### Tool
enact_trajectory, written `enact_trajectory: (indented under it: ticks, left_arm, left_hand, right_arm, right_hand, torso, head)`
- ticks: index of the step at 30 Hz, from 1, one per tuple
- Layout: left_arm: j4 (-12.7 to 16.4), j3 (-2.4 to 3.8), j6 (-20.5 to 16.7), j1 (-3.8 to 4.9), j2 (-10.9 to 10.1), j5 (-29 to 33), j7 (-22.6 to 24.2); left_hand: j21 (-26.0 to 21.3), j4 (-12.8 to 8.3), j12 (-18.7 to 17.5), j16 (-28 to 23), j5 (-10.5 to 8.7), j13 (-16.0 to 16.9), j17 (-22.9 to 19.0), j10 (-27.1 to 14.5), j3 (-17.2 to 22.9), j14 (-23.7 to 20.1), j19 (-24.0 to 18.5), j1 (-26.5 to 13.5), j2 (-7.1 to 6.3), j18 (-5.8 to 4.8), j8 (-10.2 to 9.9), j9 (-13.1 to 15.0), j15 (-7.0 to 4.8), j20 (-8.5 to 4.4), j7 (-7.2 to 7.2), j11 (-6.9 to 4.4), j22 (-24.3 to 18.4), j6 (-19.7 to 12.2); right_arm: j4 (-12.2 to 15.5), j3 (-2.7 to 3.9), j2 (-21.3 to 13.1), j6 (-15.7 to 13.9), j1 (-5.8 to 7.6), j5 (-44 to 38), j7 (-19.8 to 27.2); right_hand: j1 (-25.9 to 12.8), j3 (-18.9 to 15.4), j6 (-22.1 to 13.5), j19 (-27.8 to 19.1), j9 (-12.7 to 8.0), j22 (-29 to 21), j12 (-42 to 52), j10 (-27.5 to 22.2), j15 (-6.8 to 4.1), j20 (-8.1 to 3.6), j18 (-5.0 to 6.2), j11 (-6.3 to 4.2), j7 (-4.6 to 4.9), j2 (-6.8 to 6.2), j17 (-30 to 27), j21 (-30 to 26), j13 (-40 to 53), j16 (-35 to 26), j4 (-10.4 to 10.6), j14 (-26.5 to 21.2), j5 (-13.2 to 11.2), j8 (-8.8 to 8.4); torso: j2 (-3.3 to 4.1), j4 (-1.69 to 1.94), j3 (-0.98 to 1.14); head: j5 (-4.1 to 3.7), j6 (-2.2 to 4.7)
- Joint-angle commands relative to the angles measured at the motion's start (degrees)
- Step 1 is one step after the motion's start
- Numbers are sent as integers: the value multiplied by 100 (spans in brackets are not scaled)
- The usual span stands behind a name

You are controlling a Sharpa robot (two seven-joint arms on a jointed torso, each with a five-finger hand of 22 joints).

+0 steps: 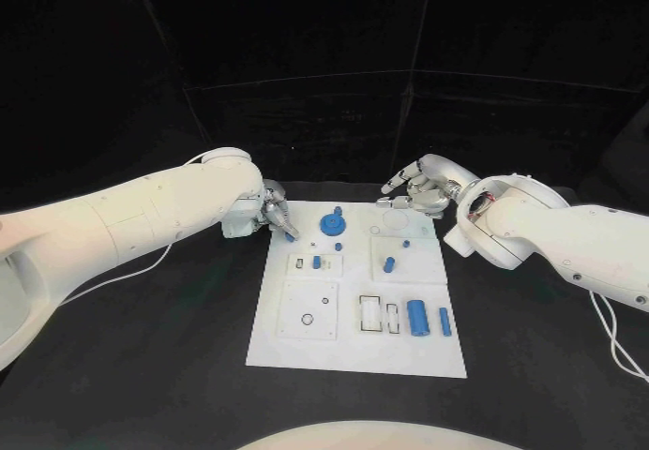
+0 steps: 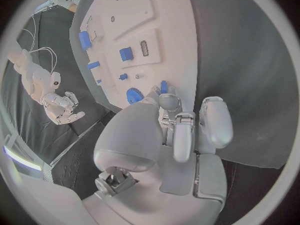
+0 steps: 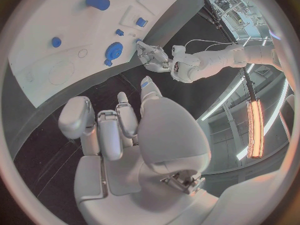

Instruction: Assemble the parts on the task board

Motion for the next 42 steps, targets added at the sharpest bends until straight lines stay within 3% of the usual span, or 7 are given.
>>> enact_trajectory:
  ticks: [1,4,13,20,30,42]
  left_arm:
    - [212,7,-429,9,-138,430,-24]
    - [493,7,-630,8,-327,642,-11]
    - [1129,-1,-981,-11,-670,769,28]
    - [1524,-11,-1345,-137,-863,615,60]
    - [1870,-42,-1486,-303,-1001,-40,50]
    - [1990,-47,-1395,-355,-985,-315,24]
  left_hand:
    - [32,-284,24,18,17,6,1509,57,346,606,24,-37,-13,-45,222,233,-42,-24,-34,-9,10,-5]
    - [34,-275,38,18,17,16,1509,81,418,606,30,-93,-40,-46,268,273,-49,-30,-43,-17,17,-11]
    - [45,-234,31,18,16,-18,1509,106,571,606,46,-241,-112,-50,402,379,-67,-46,-70,-39,43,-11]
    - [69,-210,66,18,16,11,1509,140,670,606,68,-319,-165,-57,491,446,-81,-59,-89,-56,79,-14]
    - [72,-192,73,18,17,9,1509,152,746,606,75,-371,-201,-58,557,495,-92,-70,-103,-68,89,-19]
    - [93,-154,111,18,15,39,1509,182,827,606,93,-459,-279,-65,662,565,-104,-82,-126,-84,123,-7]
  right_arm:
    - [-2,4,-5,35,10,6,30]
    - [-8,4,-9,38,10,6,32]
    - [-20,4,-13,70,10,6,31]
    - [-53,3,6,93,10,6,34]
    - [-77,3,13,108,9,6,39]
    - [-90,2,19,116,8,6,43]
  right_hand:
    - [34,-30,-25,-2,-6,7,10,-38,-40,3,83,-6,-1,28,509,-30,-1,-30,3,364,39,32]
    - [34,-30,-25,-2,-6,7,10,-38,-40,3,83,-6,-1,28,509,-30,-1,-30,3,364,39,32]
    - [49,-42,-26,-4,-5,1,12,-37,-40,3,84,-7,-1,35,500,-34,-2,-37,8,362,48,37]
    - [49,-42,-26,-4,-5,1,12,-37,-40,3,84,-7,-1,35,500,-34,-2,-37,8,362,48,37]
    - [52,-49,-26,-6,-5,-5,11,-38,-40,4,85,-7,-1,36,500,-37,-3,-37,12,362,42,39]
    - [54,-51,-26,-5,-5,-4,10,-39,-40,4,84,-7,-1,37,503,-37,-4,-36,12,363,42,40]
  torso:
    - [-8,19,5]
    - [-10,32,4]
    - [-17,25,14]
    - [-22,48,9]
    - [-23,36,6]
    - [-23,40,14]
  head:
    - [0,11]
    - [4,14]
    - [38,16]
    - [37,-9]
    - [64,-23]
    - [59,-46]
